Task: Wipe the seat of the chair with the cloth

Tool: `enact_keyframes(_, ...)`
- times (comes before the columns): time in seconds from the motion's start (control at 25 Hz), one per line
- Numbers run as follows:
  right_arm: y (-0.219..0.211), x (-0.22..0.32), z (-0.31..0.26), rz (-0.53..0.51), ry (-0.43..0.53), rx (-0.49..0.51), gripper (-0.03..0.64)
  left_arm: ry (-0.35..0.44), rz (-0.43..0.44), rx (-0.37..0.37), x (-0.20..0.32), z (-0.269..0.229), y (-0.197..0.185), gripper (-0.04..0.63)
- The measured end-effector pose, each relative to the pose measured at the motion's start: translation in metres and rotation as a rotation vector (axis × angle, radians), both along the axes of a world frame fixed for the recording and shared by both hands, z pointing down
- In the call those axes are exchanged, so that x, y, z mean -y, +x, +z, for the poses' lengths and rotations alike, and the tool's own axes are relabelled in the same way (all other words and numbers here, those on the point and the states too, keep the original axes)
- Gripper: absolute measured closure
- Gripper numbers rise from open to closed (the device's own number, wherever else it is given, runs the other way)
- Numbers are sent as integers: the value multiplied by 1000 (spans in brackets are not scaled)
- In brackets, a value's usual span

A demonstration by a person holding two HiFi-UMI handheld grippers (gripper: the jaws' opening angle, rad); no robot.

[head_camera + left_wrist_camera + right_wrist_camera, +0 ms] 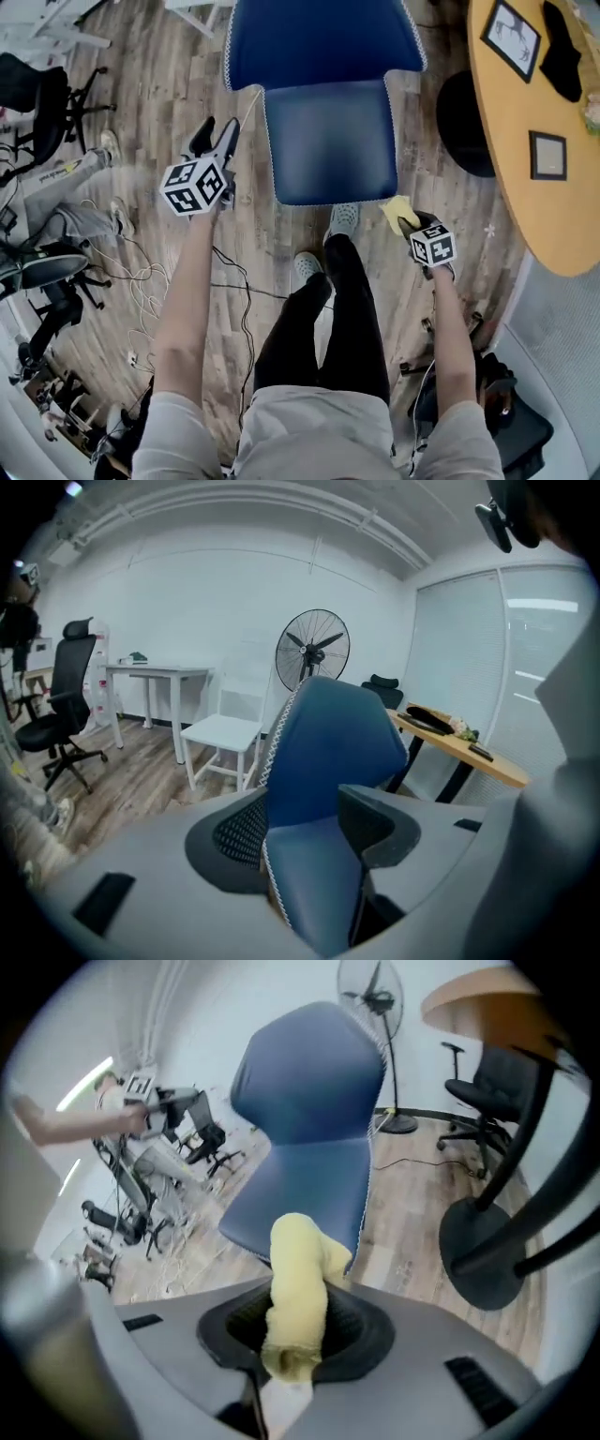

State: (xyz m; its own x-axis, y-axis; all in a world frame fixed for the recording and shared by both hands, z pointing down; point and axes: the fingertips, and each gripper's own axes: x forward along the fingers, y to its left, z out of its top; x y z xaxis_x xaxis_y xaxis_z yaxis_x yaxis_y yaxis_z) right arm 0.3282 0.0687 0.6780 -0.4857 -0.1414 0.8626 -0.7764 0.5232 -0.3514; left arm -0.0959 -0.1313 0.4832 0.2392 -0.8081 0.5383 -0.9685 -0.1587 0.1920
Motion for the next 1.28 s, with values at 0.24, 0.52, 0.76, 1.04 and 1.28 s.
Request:
enact_keyframes(0.24,-15,-4,-119,375,124,147,522,-22,83,-154,-104,-53,72,350)
enact_keyframes(0.52,-50,-50,-243,525,306,192,522,-13,176,-219,-213,-127,117,350)
enact_keyframes(0.76,-77,-89,-309,556,413,164,522,27,184,-236,-267,-172,121,369)
enact_keyframes(1.04,-92,-121,-332,547,502,118,522,59,154,-275,-295,-192,120,429)
enact_keyframes(1.28,-113,-125,-338,505,512,145,522,26,168,-239,-294,-200,117,566)
